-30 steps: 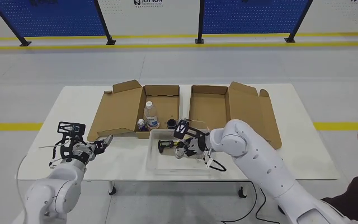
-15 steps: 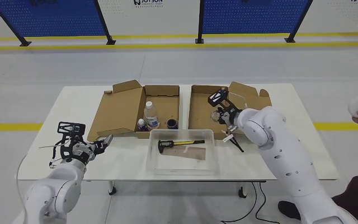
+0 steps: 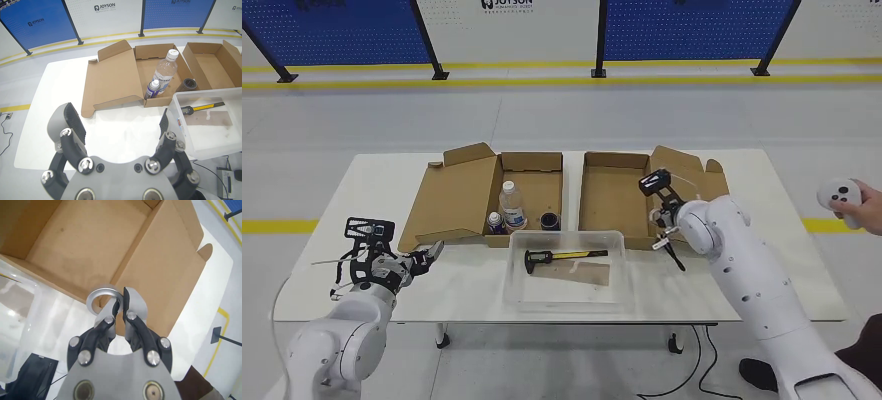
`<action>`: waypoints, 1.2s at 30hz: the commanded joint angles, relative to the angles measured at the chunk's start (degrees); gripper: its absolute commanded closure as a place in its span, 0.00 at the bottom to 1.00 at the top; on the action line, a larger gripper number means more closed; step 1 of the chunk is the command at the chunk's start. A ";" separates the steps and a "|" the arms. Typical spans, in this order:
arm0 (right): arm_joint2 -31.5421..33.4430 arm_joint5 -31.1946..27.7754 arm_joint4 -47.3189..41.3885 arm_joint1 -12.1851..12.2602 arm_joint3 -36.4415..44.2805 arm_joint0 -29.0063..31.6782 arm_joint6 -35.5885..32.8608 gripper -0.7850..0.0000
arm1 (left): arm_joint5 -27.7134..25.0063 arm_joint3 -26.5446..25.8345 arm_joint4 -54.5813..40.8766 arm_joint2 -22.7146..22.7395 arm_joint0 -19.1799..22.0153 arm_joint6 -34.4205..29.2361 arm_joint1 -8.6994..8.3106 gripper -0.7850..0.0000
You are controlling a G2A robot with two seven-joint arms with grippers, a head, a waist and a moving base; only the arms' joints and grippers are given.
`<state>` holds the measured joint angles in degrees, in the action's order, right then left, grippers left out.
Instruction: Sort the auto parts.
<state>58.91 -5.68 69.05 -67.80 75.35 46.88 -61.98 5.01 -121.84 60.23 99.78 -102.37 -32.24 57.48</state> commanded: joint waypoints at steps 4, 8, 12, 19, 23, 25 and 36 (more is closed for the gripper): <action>-2.63 -1.17 -1.46 -1.22 -5.87 -3.07 1.34 1.00 | 0.00 0.00 0.00 0.00 0.00 0.00 0.00 0.00; -4.80 -2.24 -2.27 -2.26 -9.52 -5.31 2.27 1.00 | 0.00 0.00 0.00 0.00 0.00 0.00 0.00 0.00; -6.70 -2.91 -2.88 -3.24 -12.41 -6.99 2.81 0.97 | 0.00 0.00 0.00 0.00 0.00 0.00 0.00 0.00; -8.00 -4.14 -3.76 -4.24 -15.61 -8.72 3.51 0.78 | 0.00 0.00 0.00 0.00 0.00 0.00 0.00 0.00; -8.21 -5.14 -4.09 -4.54 -16.66 -9.22 3.79 0.76 | 0.00 0.00 0.00 0.00 0.00 0.00 0.00 0.00; -8.33 -5.42 -4.03 -4.66 -16.59 -9.33 3.89 0.76 | 0.00 0.00 0.00 0.00 0.00 0.00 0.00 0.00; -4.03 -9.05 -2.83 -3.01 2.14 -5.90 1.72 0.63 | 0.00 0.00 0.00 0.00 0.00 0.00 0.00 0.00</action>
<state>54.43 -14.02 65.93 -71.06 74.00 40.21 -59.58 5.01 -121.84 60.23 99.78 -102.37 -32.24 57.48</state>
